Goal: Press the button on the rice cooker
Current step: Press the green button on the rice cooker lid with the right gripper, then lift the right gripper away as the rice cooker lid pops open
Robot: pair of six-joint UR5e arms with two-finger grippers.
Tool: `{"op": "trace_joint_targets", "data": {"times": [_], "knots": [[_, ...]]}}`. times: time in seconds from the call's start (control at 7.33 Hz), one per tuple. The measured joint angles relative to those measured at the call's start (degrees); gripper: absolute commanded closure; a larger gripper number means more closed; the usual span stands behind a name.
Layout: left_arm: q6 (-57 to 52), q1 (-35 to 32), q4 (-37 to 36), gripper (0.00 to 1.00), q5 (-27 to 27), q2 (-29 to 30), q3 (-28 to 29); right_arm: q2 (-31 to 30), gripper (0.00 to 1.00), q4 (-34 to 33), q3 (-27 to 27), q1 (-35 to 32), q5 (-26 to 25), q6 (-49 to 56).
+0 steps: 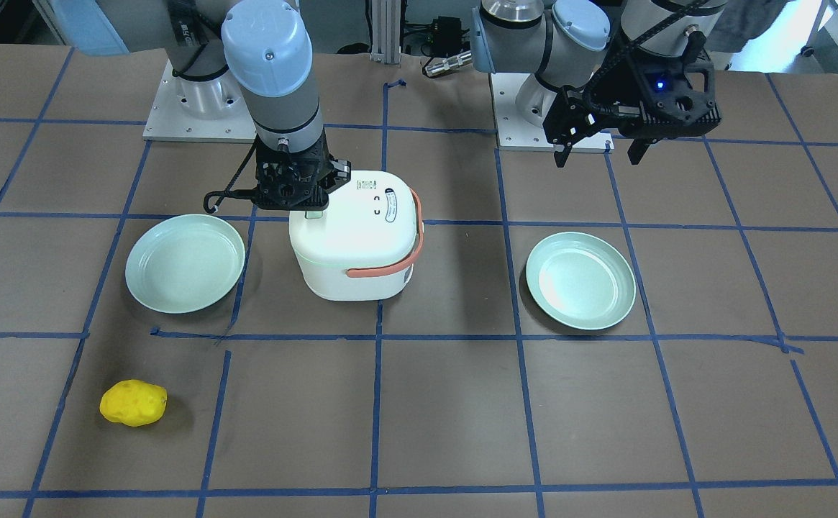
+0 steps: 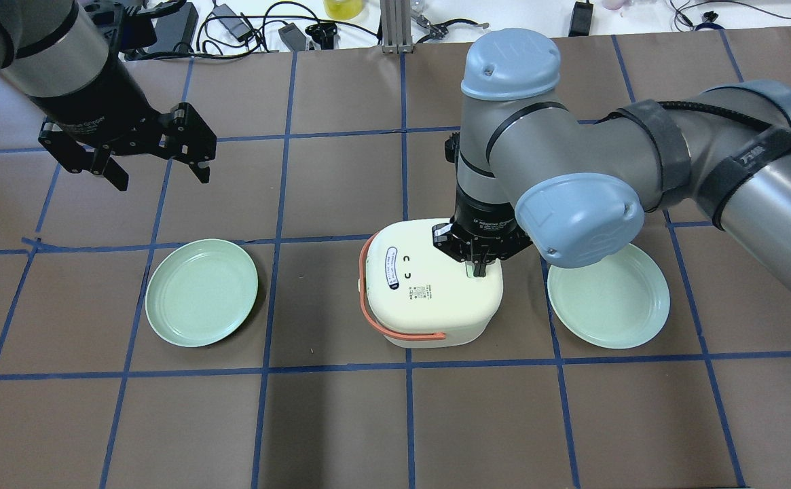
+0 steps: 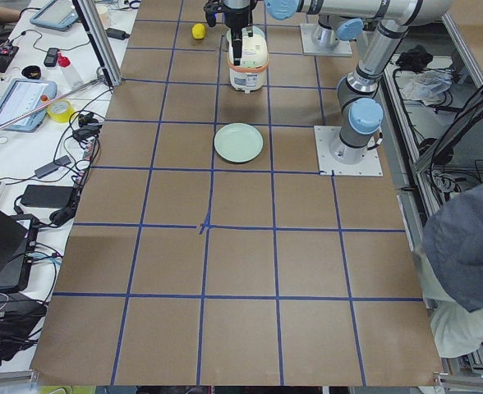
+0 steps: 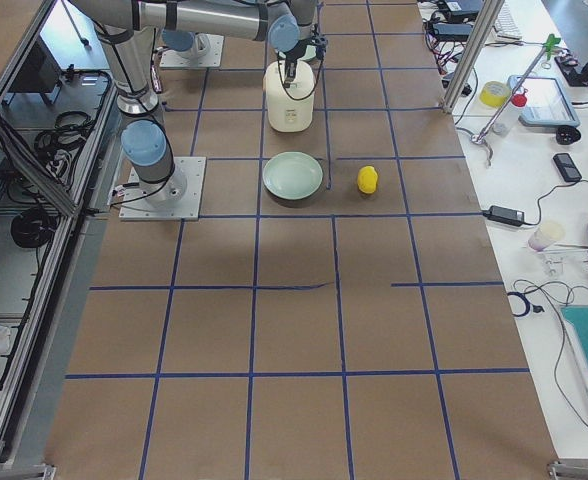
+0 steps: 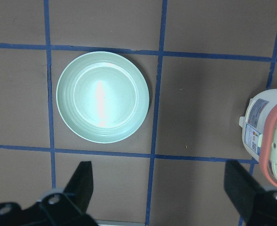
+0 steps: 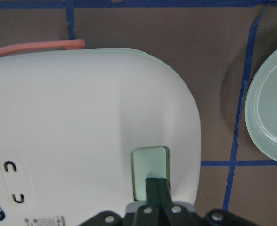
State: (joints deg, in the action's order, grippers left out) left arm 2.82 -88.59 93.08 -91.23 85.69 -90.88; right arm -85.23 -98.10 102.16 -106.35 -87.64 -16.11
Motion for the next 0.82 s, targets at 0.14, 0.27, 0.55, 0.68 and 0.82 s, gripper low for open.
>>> {"op": "trace_joint_targets", "data": {"times": [0.14, 0.27, 0.55, 0.68, 0.82], "knots": [[0.0, 0.0, 0.0, 0.0, 0.0, 0.0, 0.0, -0.2, 0.0, -0.3, -0.5, 0.0, -0.3, 0.0], [0.0, 0.0, 0.0, 0.0, 0.0, 0.0, 0.0, -0.4, 0.0, -1.4, -1.8, 0.4, -1.0, 0.2], [0.0, 0.0, 0.0, 0.0, 0.0, 0.0, 0.0, -0.5, 0.0, -2.0, -7.0, 2.8, -1.5, 1.5], [0.0, 0.0, 0.0, 0.0, 0.0, 0.0, 0.0, -0.5, 0.0, -0.8, -9.8, 5.1, -1.5, 3.5], [0.0, 0.0, 0.0, 0.0, 0.0, 0.0, 0.0, -0.5, 0.0, 0.5, -12.4, 7.5, -1.4, 6.1]]}}
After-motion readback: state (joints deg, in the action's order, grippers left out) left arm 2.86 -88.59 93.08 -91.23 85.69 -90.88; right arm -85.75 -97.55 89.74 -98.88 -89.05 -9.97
